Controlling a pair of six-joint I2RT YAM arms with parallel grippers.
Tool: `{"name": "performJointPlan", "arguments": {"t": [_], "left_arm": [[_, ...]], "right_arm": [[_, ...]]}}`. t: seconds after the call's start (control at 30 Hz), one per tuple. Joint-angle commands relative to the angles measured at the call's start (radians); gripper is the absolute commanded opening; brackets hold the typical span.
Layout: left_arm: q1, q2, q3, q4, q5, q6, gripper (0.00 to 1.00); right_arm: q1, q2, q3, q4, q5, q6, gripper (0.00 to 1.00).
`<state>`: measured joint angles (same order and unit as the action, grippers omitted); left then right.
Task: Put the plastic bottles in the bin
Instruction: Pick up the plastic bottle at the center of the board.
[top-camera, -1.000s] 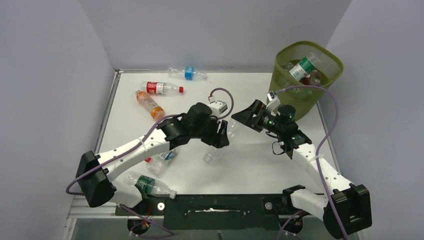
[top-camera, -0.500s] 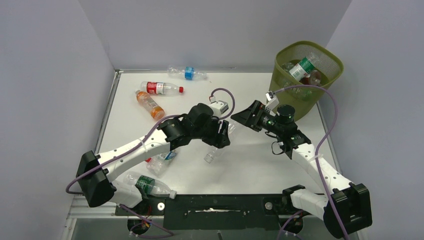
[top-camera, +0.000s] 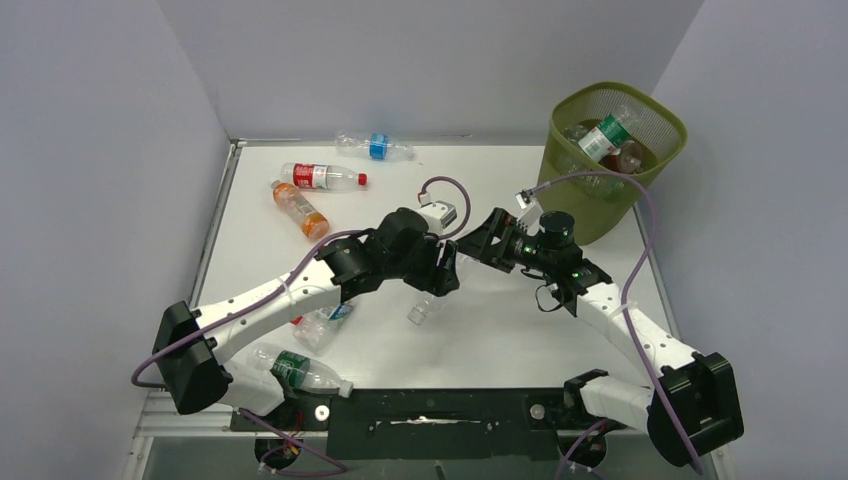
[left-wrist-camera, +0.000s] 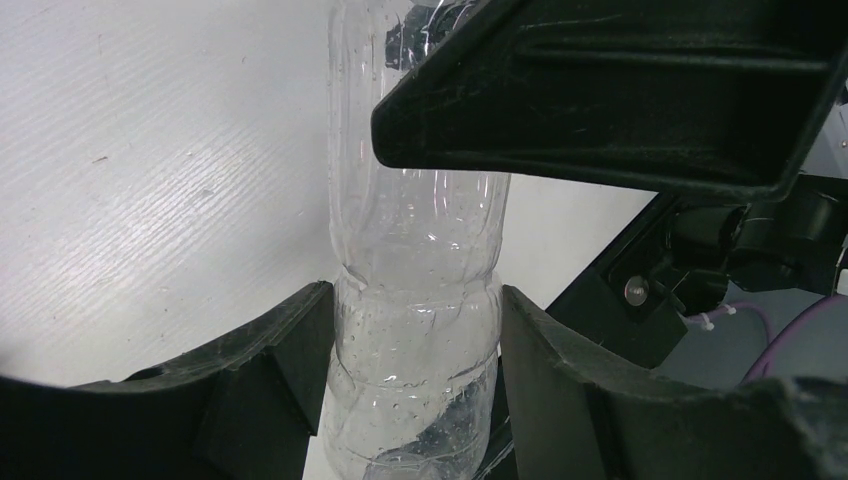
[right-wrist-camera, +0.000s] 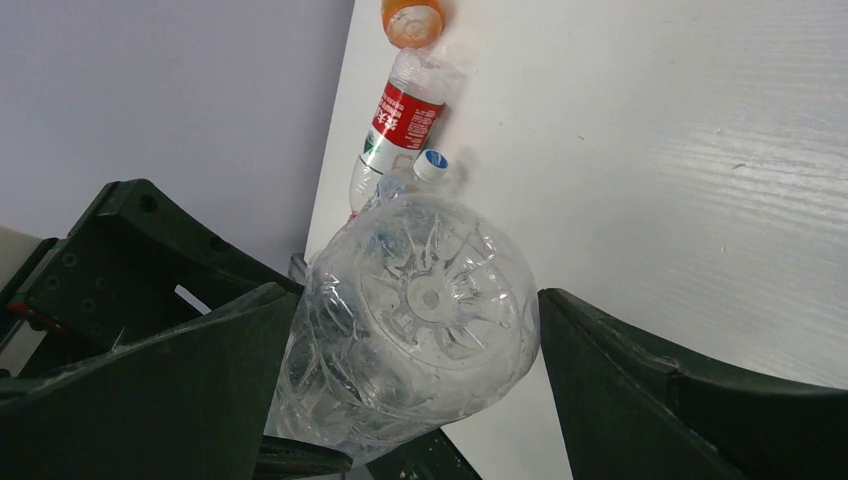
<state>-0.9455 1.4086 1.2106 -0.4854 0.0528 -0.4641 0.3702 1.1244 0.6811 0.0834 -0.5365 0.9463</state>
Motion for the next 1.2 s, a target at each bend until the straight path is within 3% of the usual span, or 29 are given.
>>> {"name": "performJointPlan", "arguments": {"t": [0.0, 0.23, 0.47, 0.67, 0.73, 0.83, 1.0, 1.17], "left_arm": [[-0.006, -0.035, 0.054, 0.052, -0.026, 0.004, 0.54], [-0.007, -0.038, 0.044, 0.058, -0.02, 0.001, 0.54], [-0.007, -0.035, 0.02, 0.067, -0.028, -0.003, 0.55], [-0.007, -0.034, 0.024, 0.049, -0.049, -0.025, 0.67], [-0.007, -0.045, 0.032, 0.046, -0.059, -0.028, 0.7], [-0.002, -0.071, 0.056, 0.027, -0.088, -0.027, 0.83], [0.01, -0.117, 0.099, -0.026, -0.132, -0.016, 0.84], [0.045, -0.167, 0.085, -0.05, -0.143, -0.015, 0.86]], "right_arm": [[0.004, 0.004, 0.044, -0.034, -0.003, -0.027, 0.94], [0.003, -0.009, 0.023, 0.025, -0.017, 0.006, 0.87], [0.003, -0.015, 0.037, 0.062, -0.036, 0.023, 0.62], [-0.001, -0.029, 0.117, -0.031, -0.017, -0.036, 0.59], [-0.011, -0.028, 0.171, -0.106, 0.0, -0.084, 0.59], [-0.068, -0.022, 0.249, -0.209, -0.01, -0.166, 0.59], [-0.26, -0.002, 0.419, -0.355, -0.092, -0.277, 0.59], [-0.401, 0.084, 0.765, -0.593, 0.027, -0.455, 0.59]]}}
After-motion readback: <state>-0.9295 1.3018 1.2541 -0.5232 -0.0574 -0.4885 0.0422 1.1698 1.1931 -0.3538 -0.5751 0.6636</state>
